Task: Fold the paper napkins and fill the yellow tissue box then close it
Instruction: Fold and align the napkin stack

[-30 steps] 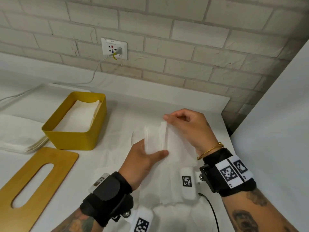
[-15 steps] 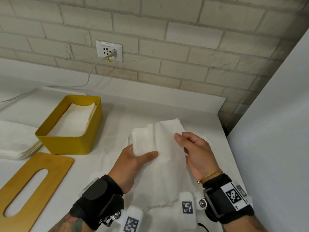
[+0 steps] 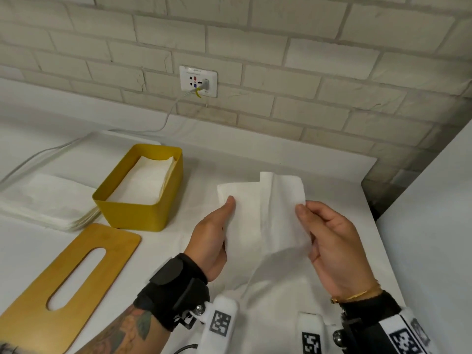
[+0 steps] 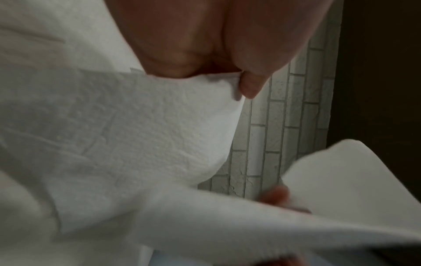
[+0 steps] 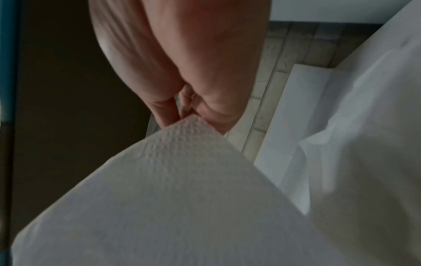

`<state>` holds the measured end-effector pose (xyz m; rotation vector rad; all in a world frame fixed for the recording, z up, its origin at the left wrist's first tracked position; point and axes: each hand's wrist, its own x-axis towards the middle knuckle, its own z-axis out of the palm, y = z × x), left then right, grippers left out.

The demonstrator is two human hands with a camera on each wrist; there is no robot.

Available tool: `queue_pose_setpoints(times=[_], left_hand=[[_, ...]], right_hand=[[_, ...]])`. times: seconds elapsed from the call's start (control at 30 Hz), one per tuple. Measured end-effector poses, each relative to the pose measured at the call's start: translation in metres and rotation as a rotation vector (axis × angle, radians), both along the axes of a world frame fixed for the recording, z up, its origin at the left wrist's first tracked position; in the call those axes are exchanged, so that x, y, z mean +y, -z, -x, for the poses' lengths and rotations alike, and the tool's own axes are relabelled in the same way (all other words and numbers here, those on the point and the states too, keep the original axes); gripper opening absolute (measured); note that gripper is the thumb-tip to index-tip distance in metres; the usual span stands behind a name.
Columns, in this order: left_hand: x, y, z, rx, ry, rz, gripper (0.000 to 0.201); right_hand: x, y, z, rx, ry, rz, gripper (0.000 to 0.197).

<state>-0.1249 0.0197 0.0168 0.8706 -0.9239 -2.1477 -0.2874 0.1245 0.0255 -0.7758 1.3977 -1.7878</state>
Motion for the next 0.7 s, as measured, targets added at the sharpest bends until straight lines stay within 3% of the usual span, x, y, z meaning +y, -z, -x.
queue_pose_setpoints(times=[0.1, 0.23, 0.37, 0.53, 0.7], left_hand=[[0.007, -0.002, 0.004, 0.018, 0.01, 0.016, 0.044], [0.009, 0.003, 0.0, 0.003, 0.071, 0.082, 0.048], [0.004, 0.01, 0.0, -0.064, 0.077, 0.137, 0.035], [0.001, 0.01, 0.001, -0.076, 0.065, 0.152, 0.034], [0.001, 0.008, 0.002, -0.061, 0.085, 0.147, 0.036]], right_hand=[[-0.011, 0.015, -0.012, 0.205, 0.101, -0.117, 0.008], [-0.015, 0.026, -0.015, 0.288, 0.147, -0.184, 0.007], [-0.013, 0.027, -0.018, 0.28, 0.13, -0.196, 0.008], [-0.015, 0.022, -0.024, 0.16, 0.068, -0.181, 0.027], [-0.022, 0.018, -0.023, 0.189, 0.088, -0.15, 0.012]])
